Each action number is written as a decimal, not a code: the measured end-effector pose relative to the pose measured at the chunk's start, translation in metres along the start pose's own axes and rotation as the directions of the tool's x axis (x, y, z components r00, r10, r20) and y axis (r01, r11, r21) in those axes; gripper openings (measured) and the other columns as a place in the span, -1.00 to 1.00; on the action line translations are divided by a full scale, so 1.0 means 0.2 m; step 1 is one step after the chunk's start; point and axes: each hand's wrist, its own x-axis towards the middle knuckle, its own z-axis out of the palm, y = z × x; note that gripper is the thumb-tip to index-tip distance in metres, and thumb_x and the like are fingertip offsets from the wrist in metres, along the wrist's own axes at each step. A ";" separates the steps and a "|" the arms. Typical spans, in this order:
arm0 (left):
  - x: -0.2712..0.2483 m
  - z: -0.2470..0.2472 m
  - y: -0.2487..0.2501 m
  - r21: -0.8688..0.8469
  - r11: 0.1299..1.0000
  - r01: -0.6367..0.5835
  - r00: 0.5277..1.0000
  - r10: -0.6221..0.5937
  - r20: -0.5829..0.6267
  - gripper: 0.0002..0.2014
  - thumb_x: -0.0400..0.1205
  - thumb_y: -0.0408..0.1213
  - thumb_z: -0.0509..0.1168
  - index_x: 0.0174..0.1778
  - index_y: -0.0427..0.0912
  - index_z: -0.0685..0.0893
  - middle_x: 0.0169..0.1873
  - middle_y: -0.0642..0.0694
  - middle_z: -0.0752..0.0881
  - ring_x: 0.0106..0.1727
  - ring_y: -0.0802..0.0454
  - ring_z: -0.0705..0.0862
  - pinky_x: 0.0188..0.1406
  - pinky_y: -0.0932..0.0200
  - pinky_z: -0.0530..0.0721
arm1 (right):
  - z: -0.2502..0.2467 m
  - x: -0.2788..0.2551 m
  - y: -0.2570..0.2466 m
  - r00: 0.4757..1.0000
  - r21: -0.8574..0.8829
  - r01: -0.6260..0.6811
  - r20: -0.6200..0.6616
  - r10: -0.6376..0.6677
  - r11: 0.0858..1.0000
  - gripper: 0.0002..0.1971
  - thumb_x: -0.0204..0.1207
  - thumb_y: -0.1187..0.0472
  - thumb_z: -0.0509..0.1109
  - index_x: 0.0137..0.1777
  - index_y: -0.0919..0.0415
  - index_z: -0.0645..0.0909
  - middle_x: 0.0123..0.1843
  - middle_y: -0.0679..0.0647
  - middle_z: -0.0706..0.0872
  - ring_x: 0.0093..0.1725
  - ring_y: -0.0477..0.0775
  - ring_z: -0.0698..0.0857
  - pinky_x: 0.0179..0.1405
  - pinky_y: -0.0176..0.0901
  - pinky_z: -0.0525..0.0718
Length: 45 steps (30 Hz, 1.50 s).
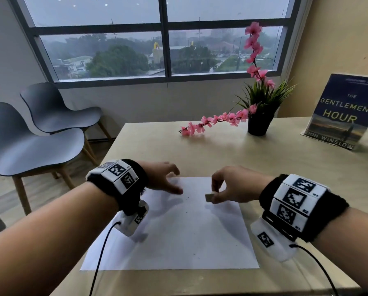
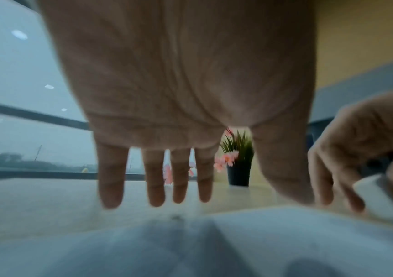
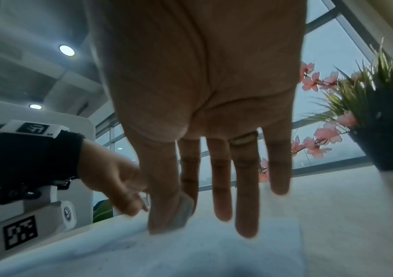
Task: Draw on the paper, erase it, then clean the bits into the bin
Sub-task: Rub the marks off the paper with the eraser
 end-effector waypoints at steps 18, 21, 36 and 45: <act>-0.16 -0.02 -0.05 0.036 0.996 0.076 0.980 -0.069 -0.184 -0.44 0.57 0.06 0.35 0.44 -0.09 0.46 0.30 -0.12 0.61 0.30 -0.11 0.56 0.24 0.18 0.48 | 0.13 -0.02 -0.14 0.999 -0.120 0.046 0.035 -0.042 0.992 -0.68 0.49 -0.11 0.48 0.09 0.09 0.67 0.15 0.02 0.72 0.03 0.08 0.65 -0.10 -0.13 0.57; -0.22 -0.08 -0.05 0.009 0.997 0.078 0.958 -0.073 -0.278 -0.75 0.64 -0.27 0.25 0.22 -0.15 0.63 0.22 -0.11 0.66 0.23 -0.09 0.59 0.02 0.26 0.43 | 0.12 -0.01 -0.15 0.998 -0.110 0.058 0.006 -0.058 0.992 -0.69 0.49 -0.09 0.48 0.10 0.09 0.68 0.14 0.04 0.74 0.08 0.09 0.67 0.01 -0.10 0.63; -0.69 -0.05 -0.40 -0.760 0.553 -0.343 0.535 -0.550 -0.642 -0.77 0.64 -0.47 0.16 -0.18 -0.02 0.52 -0.24 -0.11 0.69 -0.32 -0.06 0.58 -0.28 0.11 0.55 | -0.02 -0.03 -0.16 0.886 0.665 0.223 -0.443 0.135 0.713 -0.73 0.40 -0.09 0.57 -0.21 0.08 0.64 -0.09 0.06 0.61 -0.46 -0.24 0.48 -0.65 -0.50 0.32; -0.75 0.01 -0.29 -0.750 0.364 -0.553 0.498 -0.577 -0.647 -0.84 0.71 -0.44 0.17 -0.04 -0.10 0.59 -0.19 -0.03 0.69 -0.28 0.12 0.65 -0.37 0.42 0.64 | -0.19 -0.05 -0.32 0.765 0.690 0.508 -0.637 0.099 0.515 -0.87 0.40 0.15 0.59 -0.16 0.14 0.70 -0.19 0.02 0.78 -0.24 -0.05 0.68 -0.21 -0.23 0.55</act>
